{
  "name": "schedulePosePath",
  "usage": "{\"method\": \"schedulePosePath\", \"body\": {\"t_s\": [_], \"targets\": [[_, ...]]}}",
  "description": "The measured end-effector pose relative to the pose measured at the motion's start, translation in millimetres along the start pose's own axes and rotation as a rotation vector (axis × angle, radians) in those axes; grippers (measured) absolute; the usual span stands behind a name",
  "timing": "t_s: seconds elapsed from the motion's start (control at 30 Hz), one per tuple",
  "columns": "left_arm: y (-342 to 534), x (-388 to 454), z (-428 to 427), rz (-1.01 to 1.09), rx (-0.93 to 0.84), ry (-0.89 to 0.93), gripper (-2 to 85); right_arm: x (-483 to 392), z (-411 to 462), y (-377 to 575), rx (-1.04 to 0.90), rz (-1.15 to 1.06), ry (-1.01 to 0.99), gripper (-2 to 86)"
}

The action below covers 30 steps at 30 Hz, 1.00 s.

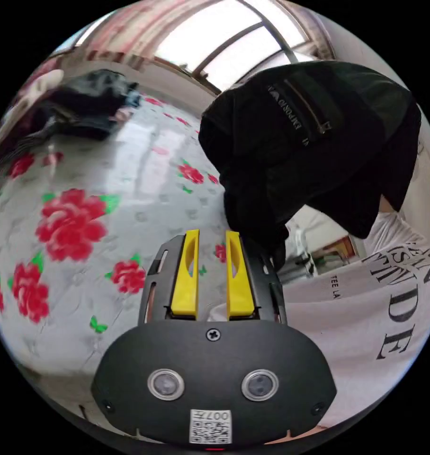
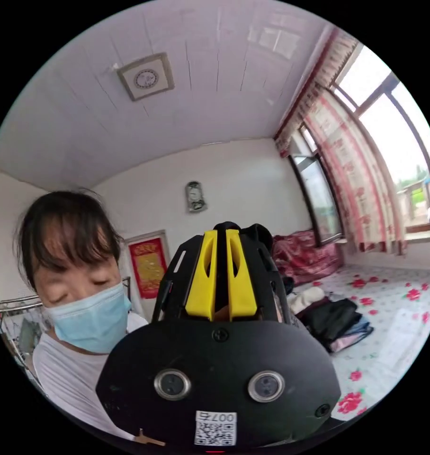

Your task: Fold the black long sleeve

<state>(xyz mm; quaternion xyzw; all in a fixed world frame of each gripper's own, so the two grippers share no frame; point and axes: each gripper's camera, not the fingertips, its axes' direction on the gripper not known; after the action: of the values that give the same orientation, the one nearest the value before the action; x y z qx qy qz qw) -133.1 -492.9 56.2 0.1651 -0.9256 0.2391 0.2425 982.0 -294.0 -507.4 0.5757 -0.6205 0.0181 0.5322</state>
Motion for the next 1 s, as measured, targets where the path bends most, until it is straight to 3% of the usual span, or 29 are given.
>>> {"method": "schedulePosePath", "body": {"t_s": [0.13, 0.27, 0.33, 0.43, 0.63, 0.77, 0.83, 1.0], "targets": [[42, -38, -57, -0.122, 0.102, -0.066, 7.0, 33, 87, 70, -0.21, 0.01, 0.121, 4.9], [78, -62, -83, -0.208, 0.102, -0.125, 6.2, 99, 93, 181, -0.369, 0.179, 0.373, 5.4], [90, -66, -85, -0.239, 0.108, -0.114, 6.5, 141, 50, 261, -0.409, 0.322, 0.676, 4.4], [104, -64, -75, -0.293, 0.084, -0.117, 6.5, 192, -6, 344, -0.561, 0.548, 0.913, 3.3], [84, -31, -18, -0.294, 0.003, -0.11, 6.1, 264, -89, 437, -0.758, 0.801, 1.087, 1.7], [67, -14, 21, -0.392, 0.046, -0.039, 6.1, 296, -124, 466, -0.878, 0.784, 1.186, 0.3], [62, -5, 33, -0.418, 0.041, -0.055, 6.1, 314, -157, 463, -0.917, 0.772, 1.406, 0.1], [59, 25, 53, -0.469, 0.008, -0.179, 6.1, 345, -289, 440, -0.851, 0.906, 1.627, 1.6]]}}
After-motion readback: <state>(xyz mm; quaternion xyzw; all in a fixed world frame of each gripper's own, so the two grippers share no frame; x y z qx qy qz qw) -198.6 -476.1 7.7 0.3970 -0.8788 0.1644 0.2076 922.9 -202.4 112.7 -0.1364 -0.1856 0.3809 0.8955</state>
